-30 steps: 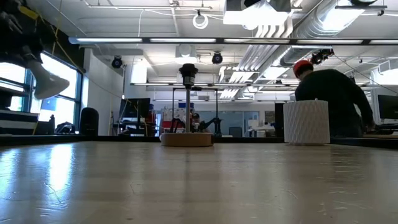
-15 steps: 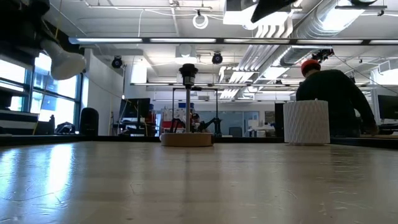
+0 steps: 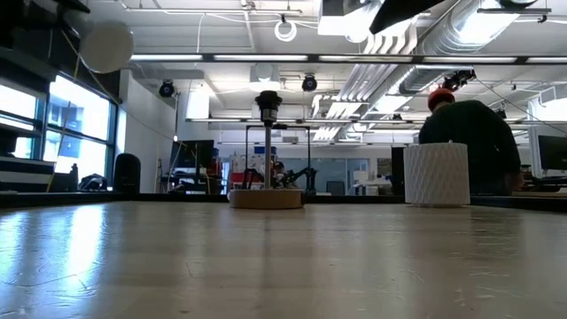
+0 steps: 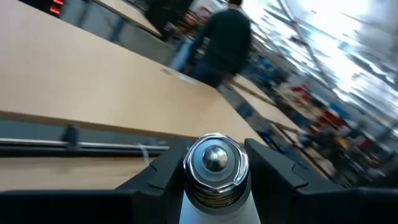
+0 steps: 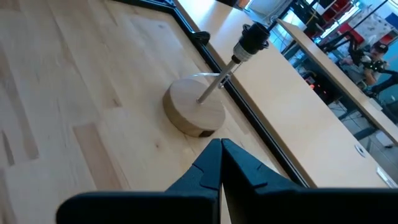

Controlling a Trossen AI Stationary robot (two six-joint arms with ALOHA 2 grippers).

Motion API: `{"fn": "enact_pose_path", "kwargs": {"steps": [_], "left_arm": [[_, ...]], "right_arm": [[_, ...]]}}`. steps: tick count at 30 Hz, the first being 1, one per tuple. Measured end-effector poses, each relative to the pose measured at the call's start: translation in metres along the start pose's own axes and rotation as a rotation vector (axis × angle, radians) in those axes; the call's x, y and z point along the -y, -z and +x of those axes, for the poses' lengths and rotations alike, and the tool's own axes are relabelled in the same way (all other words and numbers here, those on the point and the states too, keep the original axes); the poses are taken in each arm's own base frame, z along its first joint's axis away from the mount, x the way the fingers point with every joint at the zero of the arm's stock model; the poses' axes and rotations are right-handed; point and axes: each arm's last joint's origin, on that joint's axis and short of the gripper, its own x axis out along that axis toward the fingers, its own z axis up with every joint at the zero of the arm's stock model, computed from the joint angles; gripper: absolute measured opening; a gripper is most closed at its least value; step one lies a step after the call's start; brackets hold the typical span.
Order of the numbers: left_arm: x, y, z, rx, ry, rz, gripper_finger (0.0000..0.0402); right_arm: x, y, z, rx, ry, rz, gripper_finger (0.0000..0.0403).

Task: Screw lightbulb
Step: Remove the lightbulb from the brown lamp

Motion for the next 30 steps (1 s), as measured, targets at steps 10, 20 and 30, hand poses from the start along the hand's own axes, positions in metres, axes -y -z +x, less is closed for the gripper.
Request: {"fn": "enact_pose_path", "kwargs": {"steps": [10, 20, 30], "left_arm": [[0.023, 0.000, -0.010, -0.029, 0.143, 0.058, 0.0133], [0.047, 0.004, -0.032, -0.059, 0.148, 0.156, 0.0133], [0.030, 0.000, -0.018, 0.048, -0.028, 0.251, 0.0133]], "right_arm": [[0.003, 0.005, -0.004, -0.012, 0.012, -0.029, 0.0000], [0.008, 0.009, -0.004, -0.029, 0.036, 0.013, 0.0000], [0.007, 0.009, -0.006, -0.026, 0.031, 0.016, 0.0000]]}}
